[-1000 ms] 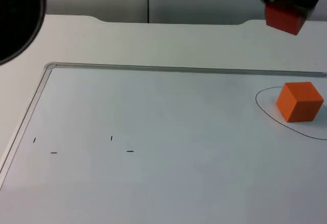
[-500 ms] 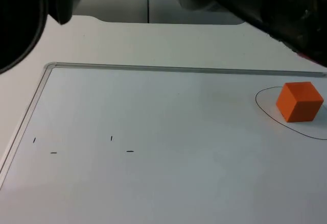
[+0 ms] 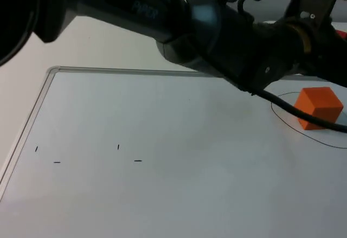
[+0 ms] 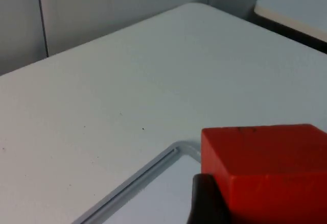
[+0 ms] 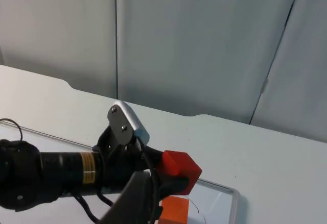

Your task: Pick up one cube with the left hand and another cube with the right hand. First place the cube in the right hand at the target position, then stack the cube in the left hand on top.

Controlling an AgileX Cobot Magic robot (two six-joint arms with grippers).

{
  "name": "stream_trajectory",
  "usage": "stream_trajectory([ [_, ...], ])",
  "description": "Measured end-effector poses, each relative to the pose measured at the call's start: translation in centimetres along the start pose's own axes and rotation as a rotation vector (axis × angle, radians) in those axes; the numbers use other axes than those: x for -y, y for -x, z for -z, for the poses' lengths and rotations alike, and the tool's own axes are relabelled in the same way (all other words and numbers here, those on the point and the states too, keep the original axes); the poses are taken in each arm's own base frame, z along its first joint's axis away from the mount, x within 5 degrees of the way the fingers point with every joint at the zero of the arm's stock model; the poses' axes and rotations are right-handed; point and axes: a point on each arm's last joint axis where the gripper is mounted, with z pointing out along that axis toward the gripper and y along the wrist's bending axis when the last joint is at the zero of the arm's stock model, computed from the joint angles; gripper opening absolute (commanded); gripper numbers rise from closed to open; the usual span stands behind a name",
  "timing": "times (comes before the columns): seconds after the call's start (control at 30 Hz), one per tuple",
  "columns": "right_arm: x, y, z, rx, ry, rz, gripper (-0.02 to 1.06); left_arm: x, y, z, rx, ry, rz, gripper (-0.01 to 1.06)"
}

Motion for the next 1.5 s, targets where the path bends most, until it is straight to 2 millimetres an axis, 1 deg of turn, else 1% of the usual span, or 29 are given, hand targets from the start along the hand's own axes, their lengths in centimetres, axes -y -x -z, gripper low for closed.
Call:
stream_trajectory([
  [0.13, 0.1, 0.0, 0.0, 0.000, -0.011, 0.007, 1.05, 0.0, -0.3, 0.3, 0.099, -0.013, 0.019, 0.00],
  [0.27, 0.1, 0.0, 0.0, -0.001, -0.014, 0.009, 1.05, -0.1, -0.6, 0.2, 0.150, -0.020, 0.030, 0.00],
  [0.3, 0.1, 0.0, 0.0, -0.001, -0.014, 0.009, 1.05, -0.1, -1.3, -0.1, 0.152, -0.024, 0.024, 0.00],
  [0.33, 0.1, 0.0, 0.0, -0.001, -0.014, 0.009, 1.05, -0.1, -1.3, -0.1, 0.152, -0.024, 0.024, 0.00],
  [0.47, 0.2, 0.0, 0.0, -0.001, -0.022, 0.014, 1.05, -0.3, -3.4, -0.6, 0.119, -0.026, 0.017, 0.00],
  [0.57, 0.3, 0.0, 0.0, -0.002, -0.035, 0.022, 1.05, -0.3, -3.7, -0.7, 0.117, -0.030, 0.011, 0.00],
  [0.73, 0.4, 0.0, 0.0, -0.002, -0.045, 0.031, 1.05, -0.2, -3.5, -0.6, 0.148, -0.037, 0.007, 0.00],
  [0.83, 0.4, 0.0, 0.0, -0.002, -0.049, 0.033, 1.05, -0.3, -4.0, -0.8, 0.142, -0.038, 0.007, 0.00],
  [0.93, 0.5, 0.0, 0.0, -0.002, -0.051, 0.035, 1.05, -0.4, -5.2, -1.1, 0.126, -0.040, 0.002, 0.00],
  [1.03, 0.5, 0.0, 0.0, -0.002, -0.051, 0.035, 1.05, -0.4, -5.6, -1.2, 0.132, -0.047, -0.008, 0.00],
  [1.2, 0.5, 0.0, 0.0, -0.002, -0.051, 0.035, 1.05, -0.3, -5.5, -1.2, 0.152, -0.054, -0.013, 0.00],
  [1.33, 0.5, 0.0, 0.0, -0.002, -0.051, 0.035, 1.05, -0.4, -6.2, -1.4, 0.150, -0.056, -0.015, 0.00],
  [1.4, 0.5, 0.0, 0.0, -0.002, -0.051, 0.035, 1.05, -0.5, -7.0, -1.5, 0.138, -0.055, -0.014, 0.00],
  [1.5, 0.5, 0.0, 0.0, -0.002, -0.051, 0.035, 1.05, -0.5, -7.0, -1.5, 0.141, -0.057, -0.016, 0.00],
])
